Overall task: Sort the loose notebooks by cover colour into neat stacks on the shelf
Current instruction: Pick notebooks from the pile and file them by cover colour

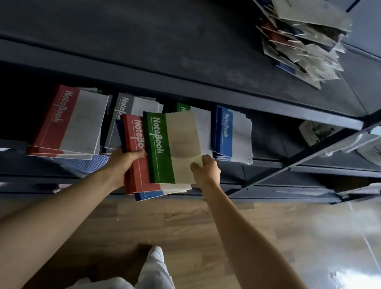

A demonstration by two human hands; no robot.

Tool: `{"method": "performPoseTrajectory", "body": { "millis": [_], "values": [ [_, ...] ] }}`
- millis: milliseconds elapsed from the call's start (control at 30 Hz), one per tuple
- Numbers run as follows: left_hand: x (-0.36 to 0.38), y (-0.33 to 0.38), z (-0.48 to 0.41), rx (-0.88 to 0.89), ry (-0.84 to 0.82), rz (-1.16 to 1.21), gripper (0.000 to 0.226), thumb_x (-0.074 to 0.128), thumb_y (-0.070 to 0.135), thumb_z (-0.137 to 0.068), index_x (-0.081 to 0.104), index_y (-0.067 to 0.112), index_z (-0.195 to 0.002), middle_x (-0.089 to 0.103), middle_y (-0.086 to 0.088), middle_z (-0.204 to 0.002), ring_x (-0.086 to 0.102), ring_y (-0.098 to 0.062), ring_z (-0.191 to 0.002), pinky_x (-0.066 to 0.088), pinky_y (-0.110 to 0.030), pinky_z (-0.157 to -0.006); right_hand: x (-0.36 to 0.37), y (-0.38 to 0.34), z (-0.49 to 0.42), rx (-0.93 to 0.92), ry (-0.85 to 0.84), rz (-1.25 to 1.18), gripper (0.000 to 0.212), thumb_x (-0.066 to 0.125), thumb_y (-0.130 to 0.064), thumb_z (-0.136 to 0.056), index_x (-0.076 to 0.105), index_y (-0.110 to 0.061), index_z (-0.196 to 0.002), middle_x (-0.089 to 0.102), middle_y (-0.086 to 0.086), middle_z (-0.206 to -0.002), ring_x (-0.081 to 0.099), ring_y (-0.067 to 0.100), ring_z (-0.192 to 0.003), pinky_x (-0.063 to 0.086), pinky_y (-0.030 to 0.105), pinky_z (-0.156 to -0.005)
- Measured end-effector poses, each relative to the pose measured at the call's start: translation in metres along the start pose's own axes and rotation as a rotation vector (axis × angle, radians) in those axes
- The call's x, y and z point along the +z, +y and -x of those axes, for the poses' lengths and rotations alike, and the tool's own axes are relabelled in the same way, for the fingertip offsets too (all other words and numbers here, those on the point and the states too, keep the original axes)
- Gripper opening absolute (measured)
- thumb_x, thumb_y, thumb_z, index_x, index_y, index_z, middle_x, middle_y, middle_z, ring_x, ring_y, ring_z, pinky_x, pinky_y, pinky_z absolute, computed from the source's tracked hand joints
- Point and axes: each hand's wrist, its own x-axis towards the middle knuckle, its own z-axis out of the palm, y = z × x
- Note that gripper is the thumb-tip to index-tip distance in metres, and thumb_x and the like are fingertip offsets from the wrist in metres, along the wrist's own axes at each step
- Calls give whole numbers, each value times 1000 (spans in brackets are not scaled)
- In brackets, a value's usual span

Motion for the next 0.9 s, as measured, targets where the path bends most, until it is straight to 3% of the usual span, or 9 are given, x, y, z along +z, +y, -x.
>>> {"method": "performPoseTrajectory", "body": {
  "millis": [100,267,367,433,767,900],
  "values": [
    [17,-2,-9,6,47,8,37,62,8,-88,52,15,-123,64,-9,-104,59,-30,-99,45,-44,-79,-14,9,-32,26,-2,-38,39,57,-10,-89,45,-7,-126,59,17,-118,58,34,-106,49,38,-87],
    [43,-6,-21,24,116,49,36,60,-1,-86,49,17,-116,61,-6,-95,56,-29,-98,42,-42,-80,-34,20,-85,64,-45,31,31,58,-11,-87,59,-1,-116,63,19,-114,60,33,-103,48,30,-77],
    [52,-11,-26,35,201,76,46,61,1,-86,47,13,-128,60,-11,-110,56,-30,-104,41,-41,-82,-38,23,-106,51,-69,41,31,49,-19,-94,49,-2,-120,59,20,-118,60,35,-98,51,38,-80],
    [53,-15,-27,39,238,81,50,61,2,-86,43,13,-133,58,-15,-121,55,-33,-110,42,-42,-81,-36,25,-116,34,-82,97,32,42,-22,-97,41,-2,-123,57,20,-122,58,35,-106,43,36,-78],
    [53,-28,-18,56,364,106,35,56,1,-89,46,19,-116,58,-3,-94,53,-30,-103,39,-42,-82,-29,28,-150,-5,-115,99,38,41,4,-89,35,1,-127,56,25,-118,58,40,-104,50,49,-89],
    [55,-28,-16,47,401,127,36,53,-2,-90,44,17,-119,55,-3,-91,51,-28,-99,38,-40,-81,-28,30,-154,-10,-152,145,33,44,3,-90,48,0,-123,57,23,-120,57,38,-108,49,41,-90]
  ]
}}
